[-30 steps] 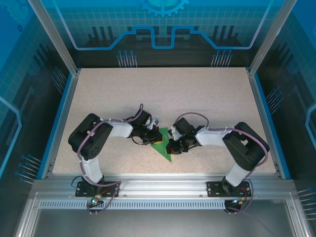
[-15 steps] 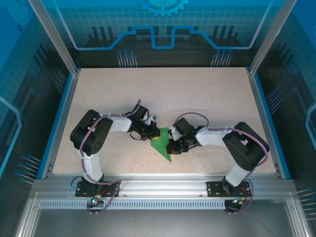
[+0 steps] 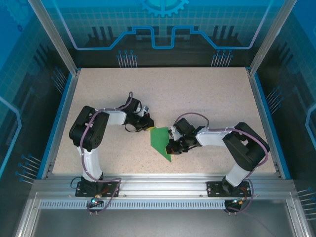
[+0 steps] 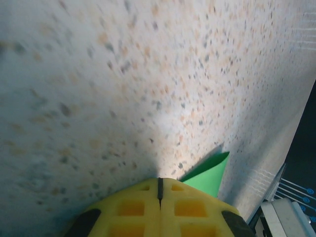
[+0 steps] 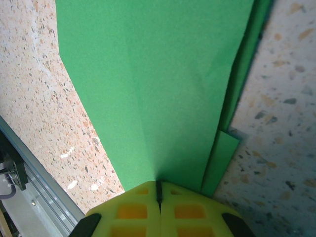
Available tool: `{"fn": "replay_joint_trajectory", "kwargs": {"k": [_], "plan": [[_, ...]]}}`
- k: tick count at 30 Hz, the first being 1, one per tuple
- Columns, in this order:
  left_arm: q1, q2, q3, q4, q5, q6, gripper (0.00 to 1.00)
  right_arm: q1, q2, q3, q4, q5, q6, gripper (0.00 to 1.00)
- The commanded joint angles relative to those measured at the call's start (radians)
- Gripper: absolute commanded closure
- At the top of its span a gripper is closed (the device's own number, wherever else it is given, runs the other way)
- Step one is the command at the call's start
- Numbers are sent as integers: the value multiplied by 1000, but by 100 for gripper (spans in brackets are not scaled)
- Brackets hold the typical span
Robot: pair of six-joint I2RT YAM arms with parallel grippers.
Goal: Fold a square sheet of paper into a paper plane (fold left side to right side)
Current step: Fourth fold the wing at the center of the table.
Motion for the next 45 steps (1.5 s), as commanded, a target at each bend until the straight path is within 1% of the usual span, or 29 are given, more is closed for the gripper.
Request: {"fn": "replay_joint_trajectory", "kwargs": {"k": [1, 5, 9, 11, 14, 20, 25, 35, 41, 45], "plan": [[30, 16, 25, -39, -48, 40, 100, 12, 60, -72, -209, 83, -10, 100], [35, -66, 5, -38, -44, 38, 99, 12, 59, -66, -207, 90, -7, 100], [28, -196, -53, -30, -39, 16, 98, 12, 57, -61, -205, 94, -1, 100], [12, -247, -85, -29, -39, 7, 97, 11, 58, -55, -206, 93, -1, 100], [-43, -294, -124, -14, -26, -15, 96, 12, 63, -49, -208, 95, 0, 100], [-156, -250, -148, 31, -19, -51, 96, 14, 64, -42, -213, 97, 2, 100], [-196, -158, -122, 67, -5, -69, 96, 21, 59, -29, -226, 100, -2, 100], [-204, -51, -100, 28, -69, -65, 96, 23, -30, -1, -237, 105, 8, 100], [-204, -57, -131, 21, -92, -74, 96, 24, -128, 35, -258, 99, 31, 100], [-203, -56, -138, 32, -90, -79, 96, 24, -137, 54, -236, 64, 48, 100]]}}
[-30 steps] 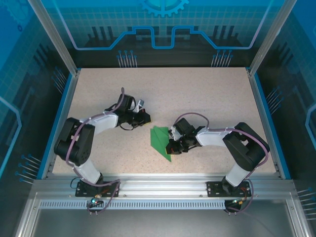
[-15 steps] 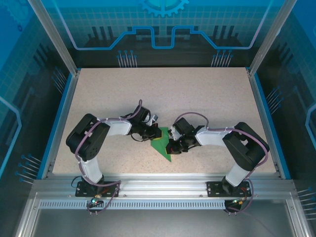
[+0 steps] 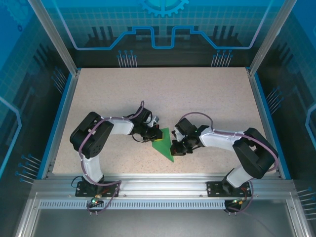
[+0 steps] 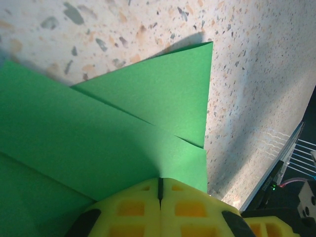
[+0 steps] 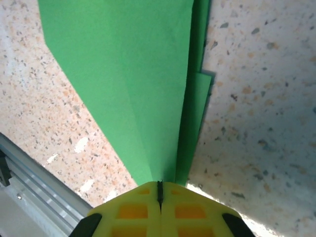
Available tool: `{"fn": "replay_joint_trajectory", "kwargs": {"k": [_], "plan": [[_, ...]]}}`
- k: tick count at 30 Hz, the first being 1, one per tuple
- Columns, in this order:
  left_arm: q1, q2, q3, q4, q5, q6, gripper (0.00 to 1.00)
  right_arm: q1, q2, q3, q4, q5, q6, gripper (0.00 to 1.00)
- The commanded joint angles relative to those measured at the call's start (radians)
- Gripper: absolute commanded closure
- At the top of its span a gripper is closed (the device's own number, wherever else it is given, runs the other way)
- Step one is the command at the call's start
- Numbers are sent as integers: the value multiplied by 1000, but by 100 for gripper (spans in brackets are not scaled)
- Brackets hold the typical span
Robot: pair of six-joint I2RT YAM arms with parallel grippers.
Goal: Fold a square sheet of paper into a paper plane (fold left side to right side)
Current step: Fourth fold the wing at the center of the table.
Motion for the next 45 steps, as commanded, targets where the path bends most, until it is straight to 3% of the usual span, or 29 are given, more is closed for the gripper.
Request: {"fn": "replay_joint_trajectory", "kwargs": {"k": [1, 9, 18, 45], "plan": [[1, 24, -23, -17, -64, -17, 96, 10, -15, 29, -23, -26, 29, 100], [-1, 26, -23, -17, -59, -19, 96, 18, 34, 14, 66, -74, 60, 100], [-1, 27, -20, -24, -60, -17, 97, 24, 80, -11, 27, -55, 60, 100], [1, 44, 23, -84, -96, -1, 97, 54, -44, -174, -51, -85, 86, 100]]}}
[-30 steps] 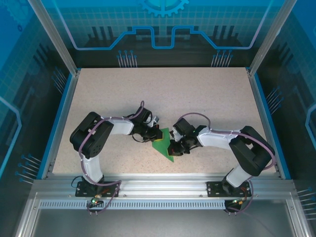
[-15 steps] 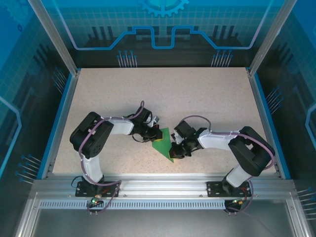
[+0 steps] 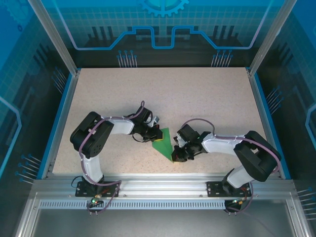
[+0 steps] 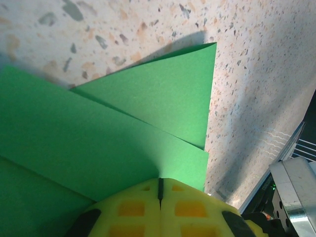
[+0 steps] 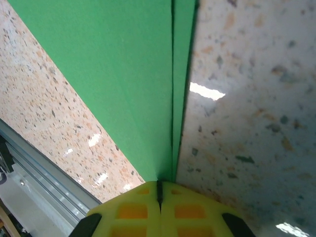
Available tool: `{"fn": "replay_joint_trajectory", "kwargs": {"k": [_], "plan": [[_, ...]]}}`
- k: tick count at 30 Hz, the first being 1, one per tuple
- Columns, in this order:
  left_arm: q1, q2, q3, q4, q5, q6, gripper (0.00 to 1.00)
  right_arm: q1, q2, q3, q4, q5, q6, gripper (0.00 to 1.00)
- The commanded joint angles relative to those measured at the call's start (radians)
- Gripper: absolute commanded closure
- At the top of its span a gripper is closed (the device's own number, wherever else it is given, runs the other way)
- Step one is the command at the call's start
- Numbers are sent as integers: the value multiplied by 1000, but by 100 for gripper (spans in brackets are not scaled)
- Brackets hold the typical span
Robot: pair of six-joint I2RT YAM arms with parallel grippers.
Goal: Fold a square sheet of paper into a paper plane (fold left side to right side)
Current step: Fourth fold the wing at the center of the table.
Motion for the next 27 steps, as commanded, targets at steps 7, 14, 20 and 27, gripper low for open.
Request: {"fn": "replay_joint_trajectory", "kwargs": {"k": [7, 14, 20, 27], "plan": [[2, 2, 42, -60, -31, -4, 93, 18, -86, 9, -201, 36, -52, 100], [16, -124, 105, -146, -6, 22, 80, -35, -222, 88, -233, 198, -165, 83], [64, -256, 35, -205, -77, 21, 65, -47, -270, 97, -121, 317, -227, 66], [90, -371, -119, -205, -133, -17, 51, -52, -108, 140, 33, 235, -308, 51]]}}
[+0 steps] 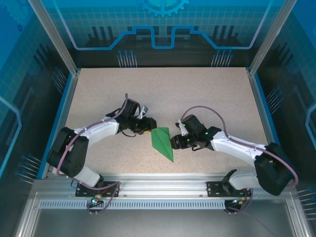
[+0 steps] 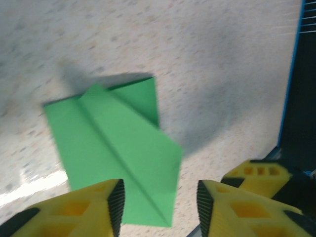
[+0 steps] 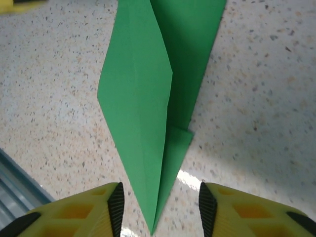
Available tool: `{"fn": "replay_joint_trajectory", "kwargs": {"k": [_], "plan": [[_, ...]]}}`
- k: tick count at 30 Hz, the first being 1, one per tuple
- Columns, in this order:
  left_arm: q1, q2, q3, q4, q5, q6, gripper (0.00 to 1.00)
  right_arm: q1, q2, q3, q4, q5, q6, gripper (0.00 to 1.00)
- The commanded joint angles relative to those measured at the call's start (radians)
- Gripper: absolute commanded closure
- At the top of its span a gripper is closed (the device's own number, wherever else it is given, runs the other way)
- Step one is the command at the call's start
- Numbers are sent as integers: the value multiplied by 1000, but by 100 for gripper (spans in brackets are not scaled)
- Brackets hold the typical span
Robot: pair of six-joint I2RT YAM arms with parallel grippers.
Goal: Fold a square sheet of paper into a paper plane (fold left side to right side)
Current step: Fourth fold the wing at the center of the table, then turn over the paper at the center of the table.
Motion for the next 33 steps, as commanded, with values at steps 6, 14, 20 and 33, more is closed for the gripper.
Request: {"fn": "replay_joint_trajectory", "kwargs": {"k": [6, 14, 20, 33], "plan": [[2, -83, -154, -10, -42, -59, 43, -40, 161, 53, 184, -109, -64, 51], [2, -73, -165, 9, -29, -64, 41, -86, 223, 33, 279, -190, -57, 64], [3, -70, -165, 58, -7, -77, 41, -119, 212, -2, 316, -235, -52, 81], [0, -38, -136, 97, 16, -87, 39, -135, 222, -14, 320, -246, -48, 74]]}}
